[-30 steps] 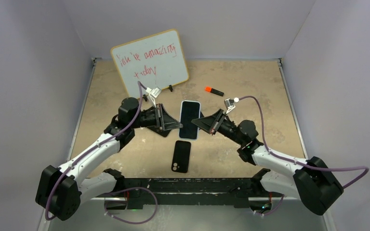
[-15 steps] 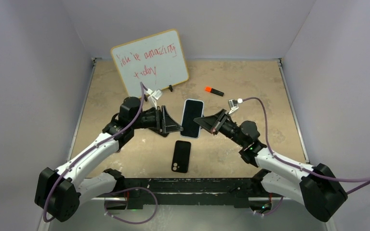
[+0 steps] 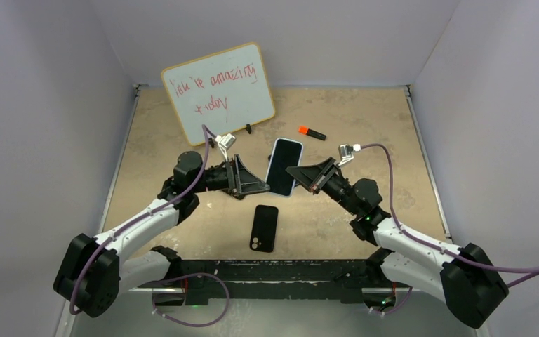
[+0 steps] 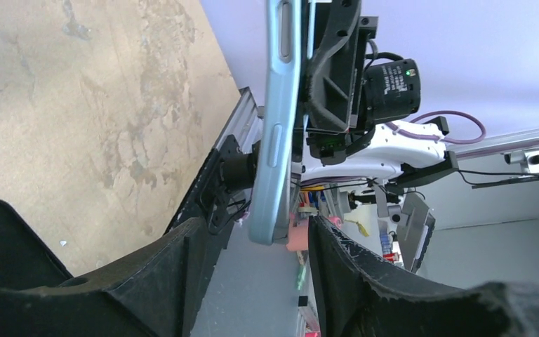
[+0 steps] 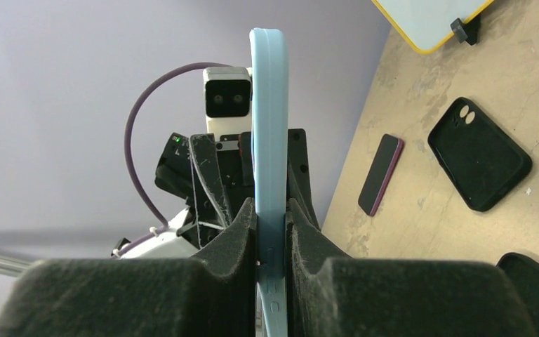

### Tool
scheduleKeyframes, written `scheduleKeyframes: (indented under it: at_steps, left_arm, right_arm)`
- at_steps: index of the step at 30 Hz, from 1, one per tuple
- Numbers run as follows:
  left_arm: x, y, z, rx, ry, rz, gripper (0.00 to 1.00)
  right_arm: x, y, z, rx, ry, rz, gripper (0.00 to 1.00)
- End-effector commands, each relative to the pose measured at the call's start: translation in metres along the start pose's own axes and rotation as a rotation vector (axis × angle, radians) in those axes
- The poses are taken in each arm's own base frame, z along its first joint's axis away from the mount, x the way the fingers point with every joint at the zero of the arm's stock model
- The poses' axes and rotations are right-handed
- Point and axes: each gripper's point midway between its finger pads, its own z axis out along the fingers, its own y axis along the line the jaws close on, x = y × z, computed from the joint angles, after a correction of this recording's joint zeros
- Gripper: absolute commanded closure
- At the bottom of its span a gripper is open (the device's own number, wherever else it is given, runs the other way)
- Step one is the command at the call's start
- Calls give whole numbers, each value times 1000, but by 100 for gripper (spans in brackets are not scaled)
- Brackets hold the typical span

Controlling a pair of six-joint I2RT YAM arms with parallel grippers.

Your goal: Put the phone into the phone case

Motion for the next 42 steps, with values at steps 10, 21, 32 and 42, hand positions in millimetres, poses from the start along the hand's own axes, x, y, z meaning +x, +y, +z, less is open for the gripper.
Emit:
scheduleKeyframes:
  at_steps: [10, 21, 32, 42]
  left_arm:
    - [-5, -15, 2, 103, -15, -4, 48]
    - [-1, -1, 1, 53, -21, -7, 71]
    - [-12, 48, -3, -274, -22, 84, 100]
    - [-19, 28, -6, -245, -33, 136, 79]
  right_arm:
    - [-13, 23, -4, -103, -70, 5, 100]
    - [-11, 17, -2, -94, -66, 19, 100]
    - [2, -12, -4, 55, 11, -68, 100]
    - [10, -20, -2, 94, 72, -121, 100]
